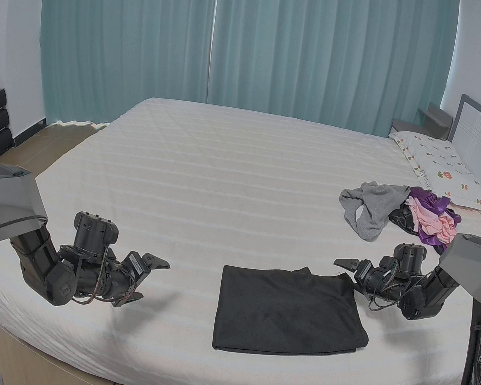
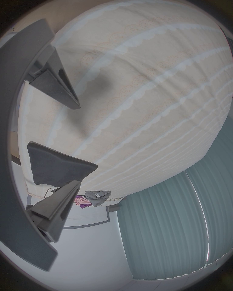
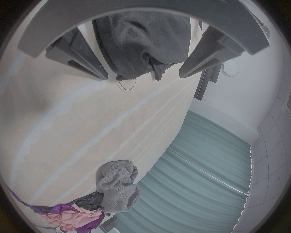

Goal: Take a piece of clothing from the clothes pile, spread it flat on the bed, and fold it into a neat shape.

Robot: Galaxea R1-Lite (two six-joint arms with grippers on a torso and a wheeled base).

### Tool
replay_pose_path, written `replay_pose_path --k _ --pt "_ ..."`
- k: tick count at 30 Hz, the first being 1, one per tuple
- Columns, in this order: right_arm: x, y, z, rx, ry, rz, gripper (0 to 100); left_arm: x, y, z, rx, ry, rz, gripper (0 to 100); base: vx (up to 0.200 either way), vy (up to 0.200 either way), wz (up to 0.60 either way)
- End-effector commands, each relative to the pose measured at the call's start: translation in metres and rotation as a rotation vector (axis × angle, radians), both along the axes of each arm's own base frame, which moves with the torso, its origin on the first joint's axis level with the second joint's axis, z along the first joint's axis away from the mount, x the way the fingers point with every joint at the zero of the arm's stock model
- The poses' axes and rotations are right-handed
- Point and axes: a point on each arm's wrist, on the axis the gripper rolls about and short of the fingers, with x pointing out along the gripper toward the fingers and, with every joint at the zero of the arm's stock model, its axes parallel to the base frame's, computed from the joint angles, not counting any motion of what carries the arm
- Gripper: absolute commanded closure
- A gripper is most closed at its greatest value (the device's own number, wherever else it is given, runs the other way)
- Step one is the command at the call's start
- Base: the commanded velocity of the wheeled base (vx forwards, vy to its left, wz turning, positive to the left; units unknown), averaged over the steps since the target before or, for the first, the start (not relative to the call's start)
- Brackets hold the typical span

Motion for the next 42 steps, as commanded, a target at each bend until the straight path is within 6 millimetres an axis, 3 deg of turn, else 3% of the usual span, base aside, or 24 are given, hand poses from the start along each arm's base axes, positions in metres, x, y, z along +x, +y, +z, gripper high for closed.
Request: replay_pose_path --k 1,27,28,36,42 --pt "0.001 -0.001 -0.005 0.003 0.007 -0.003 100 0.0 0.0 0.0 -0.001 0.001 0.001 0 0.0 0.0 0.0" --pt "-0.001 -0.02 -0.001 0.038 0.039 -0.078 100 0.0 -0.001 -0.001 0.001 0.0 -0.001 0 0.0 0.0 0.0" --pt "-0.002 -0.019 -0.001 0.038 0.041 -0.077 0 0.0 -0.001 -0.001 0.001 0.0 -0.001 0 0.0 0.0 0.0" --pt "-0.002 -0.019 0.0 0.041 0.031 -0.077 0 0.002 -0.001 0.001 -0.007 -0.004 0.003 0 0.0 0.0 0.0" --pt "-0.001 -0.018 0.007 0.057 0.022 -0.082 0 0.003 -0.004 0.002 -0.01 -0.008 -0.003 0 0.0 -0.2 0.0"
